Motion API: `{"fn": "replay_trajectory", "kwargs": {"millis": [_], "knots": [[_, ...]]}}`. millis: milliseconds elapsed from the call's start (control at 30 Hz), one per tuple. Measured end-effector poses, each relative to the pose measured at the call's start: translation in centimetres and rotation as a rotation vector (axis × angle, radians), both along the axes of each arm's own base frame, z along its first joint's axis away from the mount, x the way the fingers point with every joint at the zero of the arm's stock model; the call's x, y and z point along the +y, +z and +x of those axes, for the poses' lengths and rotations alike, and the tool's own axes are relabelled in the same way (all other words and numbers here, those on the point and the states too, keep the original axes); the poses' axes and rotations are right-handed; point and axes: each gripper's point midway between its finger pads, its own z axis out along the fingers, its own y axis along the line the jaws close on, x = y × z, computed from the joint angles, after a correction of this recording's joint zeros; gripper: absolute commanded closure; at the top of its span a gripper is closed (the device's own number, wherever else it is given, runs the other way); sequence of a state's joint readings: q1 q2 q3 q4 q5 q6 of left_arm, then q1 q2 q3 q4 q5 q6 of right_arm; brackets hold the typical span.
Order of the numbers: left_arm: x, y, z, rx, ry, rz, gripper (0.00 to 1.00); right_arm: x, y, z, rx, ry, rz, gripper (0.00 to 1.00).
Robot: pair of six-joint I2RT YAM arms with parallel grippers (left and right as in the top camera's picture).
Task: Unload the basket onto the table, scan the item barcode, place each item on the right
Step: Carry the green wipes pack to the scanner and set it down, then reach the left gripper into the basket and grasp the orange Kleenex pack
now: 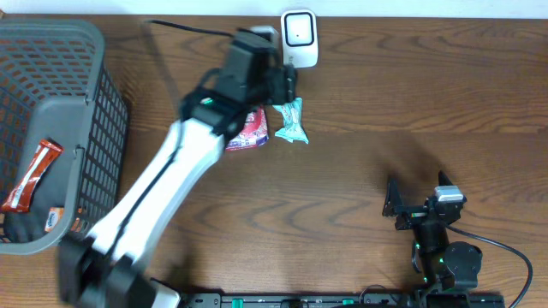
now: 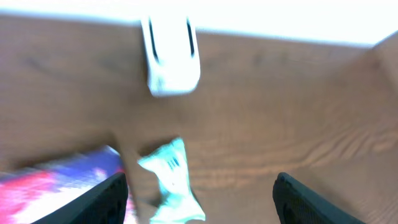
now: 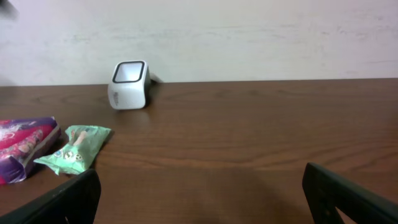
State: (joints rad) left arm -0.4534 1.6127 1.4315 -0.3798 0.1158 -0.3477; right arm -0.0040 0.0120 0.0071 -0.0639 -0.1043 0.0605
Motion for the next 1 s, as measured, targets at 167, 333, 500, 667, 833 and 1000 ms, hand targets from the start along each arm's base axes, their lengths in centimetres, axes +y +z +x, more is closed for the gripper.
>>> {"fn": "replay_trajectory", "kwargs": {"millis": [167,333,500,667,833,1000], "knots": [[7.8,7.1,-1.9,-0.147,0.185,0.067,0.2,0.0,0.0,0.0,0.0,0.0,0.0,0.01],[17.3,9.0,-3.2,-0.175,0.468,0.2,0.09,0.0,0.0,0.0,0.0,0.0,0.0,0.01],[26.6,9.5,-4.7,-0.152,0.75,0.286,0.04,0.0,0.0,0.0,0.0,0.0,0.0,0.01],[34.9,7.9,-8.1,-0.046,1.066,0.236,0.03,0.0,0.0,0.0,0.0,0.0,0.0,0.01],[41.2,6.1,-12.6,0.049,1.364,0.12,0.03,0.0,0.0,0.0,0.0,0.0,0.0,0.01],[43.1,4.5,-13.7,0.108,1.448,0.041,0.03,0.0,0.0,0.0,0.0,0.0,0.0,0.01]]}}
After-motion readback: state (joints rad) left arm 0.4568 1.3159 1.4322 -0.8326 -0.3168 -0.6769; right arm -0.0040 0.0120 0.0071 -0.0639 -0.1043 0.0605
